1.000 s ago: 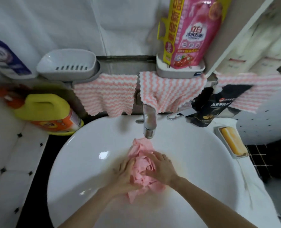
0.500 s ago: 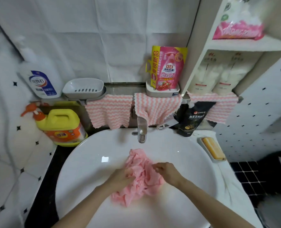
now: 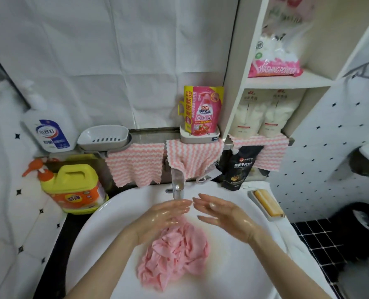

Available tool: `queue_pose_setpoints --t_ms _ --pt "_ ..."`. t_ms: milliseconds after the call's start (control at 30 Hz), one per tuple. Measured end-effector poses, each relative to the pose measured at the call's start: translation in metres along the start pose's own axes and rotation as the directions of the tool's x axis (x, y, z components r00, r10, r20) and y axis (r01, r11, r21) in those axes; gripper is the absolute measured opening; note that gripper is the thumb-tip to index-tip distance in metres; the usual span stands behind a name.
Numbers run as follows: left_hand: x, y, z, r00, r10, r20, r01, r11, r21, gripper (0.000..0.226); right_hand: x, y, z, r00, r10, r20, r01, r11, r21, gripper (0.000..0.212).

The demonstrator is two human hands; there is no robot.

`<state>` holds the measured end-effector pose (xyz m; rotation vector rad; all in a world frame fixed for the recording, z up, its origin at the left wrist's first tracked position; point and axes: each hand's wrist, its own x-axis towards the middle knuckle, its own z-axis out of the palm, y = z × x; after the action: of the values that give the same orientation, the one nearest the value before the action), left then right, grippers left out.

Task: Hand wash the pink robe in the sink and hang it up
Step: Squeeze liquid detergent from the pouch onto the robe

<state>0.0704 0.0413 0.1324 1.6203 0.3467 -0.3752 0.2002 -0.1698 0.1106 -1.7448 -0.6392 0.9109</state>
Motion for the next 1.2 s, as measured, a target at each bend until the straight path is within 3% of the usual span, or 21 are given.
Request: queue_pose_setpoints --t_ms 67,133,267,367,433,500,567,633,667,700,733,800,867,933,1033,1100,1133,1200 --pt "0.012 -0.032 0.026 0.983 -0.174 -0.056 0.182 0.968 0.174 0.016 -0.003 0.055 0.022 0.991 0.108 -0.081 -0.126 0.952 -0.28 0.037" --pt "0.028 -0.054 0.04 0.964 -0.233 -0.13 0.265 0.896 0.356 0.014 -0.006 0.087 0.038 0.967 0.177 -0.185 -0.229 0.923 -0.31 0.052" --pt "0.045 -0.025 0.047 0.98 -0.063 -0.191 0.108 0.966 0.236 0.013 -0.005 0.051 0.03 0.918 0.178 -0.354 -0.208 0.977 -0.047 0.041" --pt "0.063 0.042 0.057 0.98 0.1 -0.17 -0.061 0.973 0.222 0.014 0.005 -0.011 0.002 0.893 0.092 -0.441 -0.048 0.993 0.11 0.036" --pt "0.078 0.096 0.06 0.955 0.237 -0.176 -0.196 0.955 0.223 0.018 0.012 -0.064 -0.024 0.842 -0.044 -0.538 0.112 0.989 0.094 0.039" --pt "0.089 0.159 0.062 0.882 0.398 -0.253 -0.349 0.911 0.219 0.02 0.017 -0.118 -0.056 0.741 -0.193 -0.643 0.253 0.967 0.001 0.036" --pt "0.093 0.227 0.069 0.779 0.552 -0.297 -0.48 0.83 0.284 0.021 0.021 -0.171 -0.092 0.564 -0.325 -0.76 0.344 0.928 -0.141 0.032" --pt "0.093 0.286 0.08 0.694 0.651 -0.309 -0.563 0.757 0.33 0.038 0.02 -0.217 -0.128 0.333 -0.42 -0.844 0.358 0.884 -0.299 0.035" --pt "0.094 0.309 0.087 0.685 0.658 -0.313 -0.572 0.751 0.329 0.046 0.022 -0.233 -0.145 0.259 -0.444 -0.858 0.336 0.874 -0.352 0.036" --pt "0.095 0.326 0.094 0.698 0.638 -0.326 -0.547 0.768 0.332 0.053 0.026 -0.245 -0.163 0.236 -0.457 -0.857 0.281 0.877 -0.39 0.037" --pt "0.101 0.338 0.098 0.716 0.6 -0.356 -0.499 0.797 0.34 0.059 0.031 -0.254 -0.178 0.279 -0.448 -0.85 0.196 0.893 -0.406 0.04" --pt "0.118 0.35 0.1 0.735 0.51 -0.447 -0.396 0.858 0.328 0.067 0.04 -0.26 -0.202 0.447 -0.35 -0.823 0.025 0.925 -0.38 0.058" --pt "0.129 0.357 0.097 0.778 0.403 -0.483 -0.359 0.915 0.185 0.076 0.041 -0.263 -0.214 0.559 -0.244 -0.792 -0.059 0.941 -0.332 0.068" --pt "0.13 0.358 0.099 0.809 0.353 -0.47 -0.353 0.931 0.092 0.083 0.036 -0.262 -0.215 0.548 -0.263 -0.794 -0.089 0.926 -0.368 0.065" --pt "0.118 0.341 0.116 0.762 0.441 -0.473 -0.339 0.895 0.288 0.083 0.021 -0.247 -0.209 0.402 -0.337 -0.851 0.006 0.931 -0.365 0.051" --pt "0.111 0.316 0.124 0.719 0.511 -0.472 -0.406 0.859 0.311 0.081 0.006 -0.229 -0.195 0.327 -0.341 -0.881 0.151 0.94 -0.307 0.033" --pt "0.11 0.302 0.123 0.723 0.49 -0.487 -0.43 0.871 0.237 0.083 -0.002 -0.218 -0.186 0.313 -0.321 -0.894 0.257 0.935 -0.246 0.027" --pt "0.105 0.276 0.114 0.807 0.352 -0.475 -0.369 0.927 0.061 0.083 -0.017 -0.189 -0.165 0.371 -0.228 -0.9 0.431 0.901 -0.051 0.046"
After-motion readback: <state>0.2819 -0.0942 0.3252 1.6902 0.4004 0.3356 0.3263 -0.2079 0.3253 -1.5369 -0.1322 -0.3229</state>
